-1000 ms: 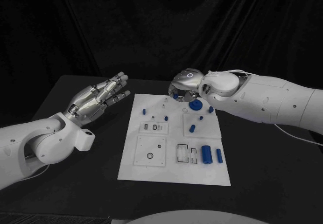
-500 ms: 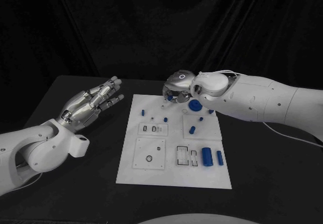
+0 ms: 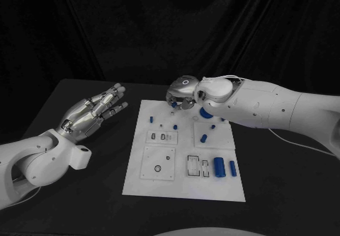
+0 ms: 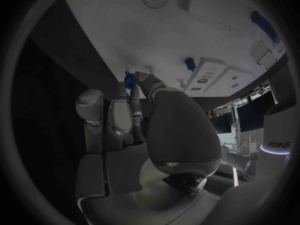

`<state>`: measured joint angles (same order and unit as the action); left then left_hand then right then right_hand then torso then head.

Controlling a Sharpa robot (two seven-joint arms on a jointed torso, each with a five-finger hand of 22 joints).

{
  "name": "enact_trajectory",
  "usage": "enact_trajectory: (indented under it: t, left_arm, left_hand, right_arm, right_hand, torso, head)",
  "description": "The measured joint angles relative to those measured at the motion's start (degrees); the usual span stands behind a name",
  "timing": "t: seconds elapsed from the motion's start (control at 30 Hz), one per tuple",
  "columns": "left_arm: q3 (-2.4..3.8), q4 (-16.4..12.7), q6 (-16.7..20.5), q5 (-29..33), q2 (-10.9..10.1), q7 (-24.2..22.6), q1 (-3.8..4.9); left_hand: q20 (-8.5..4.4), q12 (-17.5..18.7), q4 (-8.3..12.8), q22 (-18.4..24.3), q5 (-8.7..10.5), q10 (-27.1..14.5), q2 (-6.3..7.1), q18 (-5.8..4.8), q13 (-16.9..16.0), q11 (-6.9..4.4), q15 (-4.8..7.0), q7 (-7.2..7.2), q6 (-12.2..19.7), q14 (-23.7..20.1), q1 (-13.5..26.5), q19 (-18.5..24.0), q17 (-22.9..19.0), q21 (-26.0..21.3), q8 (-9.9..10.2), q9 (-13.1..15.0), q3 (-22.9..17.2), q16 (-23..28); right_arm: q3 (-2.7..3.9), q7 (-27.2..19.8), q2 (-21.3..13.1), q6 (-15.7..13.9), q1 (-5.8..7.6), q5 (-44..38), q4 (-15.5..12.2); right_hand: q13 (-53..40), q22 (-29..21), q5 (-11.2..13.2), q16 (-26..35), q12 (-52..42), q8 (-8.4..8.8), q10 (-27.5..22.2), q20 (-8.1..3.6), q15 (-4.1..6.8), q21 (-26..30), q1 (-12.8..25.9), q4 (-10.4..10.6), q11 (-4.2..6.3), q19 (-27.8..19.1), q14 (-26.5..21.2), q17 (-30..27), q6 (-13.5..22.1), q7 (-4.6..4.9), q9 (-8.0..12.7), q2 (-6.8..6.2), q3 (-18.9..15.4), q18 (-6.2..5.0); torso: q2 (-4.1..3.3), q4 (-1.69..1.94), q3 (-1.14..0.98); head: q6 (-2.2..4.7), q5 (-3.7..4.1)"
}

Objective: Assemble the parts on the task board

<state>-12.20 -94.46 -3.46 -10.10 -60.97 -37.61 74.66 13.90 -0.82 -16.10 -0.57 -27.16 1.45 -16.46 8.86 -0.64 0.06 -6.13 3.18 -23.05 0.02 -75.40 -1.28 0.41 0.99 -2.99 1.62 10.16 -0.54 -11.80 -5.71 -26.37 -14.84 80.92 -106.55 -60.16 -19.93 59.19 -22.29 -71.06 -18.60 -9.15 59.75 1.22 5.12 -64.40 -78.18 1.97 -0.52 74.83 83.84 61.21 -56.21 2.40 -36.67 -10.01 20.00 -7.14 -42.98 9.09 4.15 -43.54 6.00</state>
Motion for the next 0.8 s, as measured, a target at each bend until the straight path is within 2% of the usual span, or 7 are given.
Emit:
enact_trajectory:
  t: [0.1,0.17,0.8]
  left_arm:
    - [0.0,0.0,0.0,0.0,0.0,0.0,0.0]
    - [0.0,0.0,0.1,0.0,0.0,0.0,0.0]
    - [0.01,0.5,0.1,0.0,0.3,0.4,0.0]
  left_hand:
    - [0.0,0.0,0.0,-0.1,-0.01,0.0,0.0,0.0,0.0,0.0,0.0,0.0,0.0,0.0,0.0,0.0,0.0,0.0,0.0,0.0,0.0,0.0]
    - [0.0,0.0,0.0,0.0,-0.01,0.0,0.0,0.0,0.0,0.0,0.0,0.0,0.0,0.0,0.0,0.0,0.0,0.0,0.0,0.0,0.0,0.0]
    - [0.01,0.0,0.0,-0.1,-0.02,0.2,0.0,0.0,0.0,0.18,0.0,0.01,0.0,0.0,0.0,0.0,0.0,0.0,0.0,0.0,0.0,0.0]
  right_arm:
    - [0.0,0.0,0.1,0.0,0.0,0.0,0.1]
    - [0.0,0.0,0.2,0.0,0.0,0.0,0.2]
    - [0.02,0.1,0.0,0.3,0.02,0.1,0.5]
  right_hand:
    - [0.0,0.0,0.0,0.0,0.0,0.0,0.3,0.0,0.0,0.0,0.0,0.0,0.1,0.0,0.0,0.0,0.0,0.0,0.0,0.0,0.0,0.0]
    - [0.0,0.1,0.0,0.0,0.0,0.0,0.3,0.0,0.0,0.0,0.0,0.0,0.1,0.0,0.0,0.0,0.4,0.38,0.0,0.0,0.0,0.0]
    - [0.0,0.8,0.0,0.0,0.9,0.85,0.3,0.0,-0.01,-0.9,0.0,0.0,0.09,0.0,0.0,0.0,0.4,0.39,-0.1,0.0,0.0,0.0]
  torso:
    - [-0.03,0.09,0.01]
    - [-0.04,0.11,0.01]
    - [0.06,0.0,0.01]
  head:
    - [0.01,0.08]
    - [0.01,0.08]
    - [-0.26,-0.07]
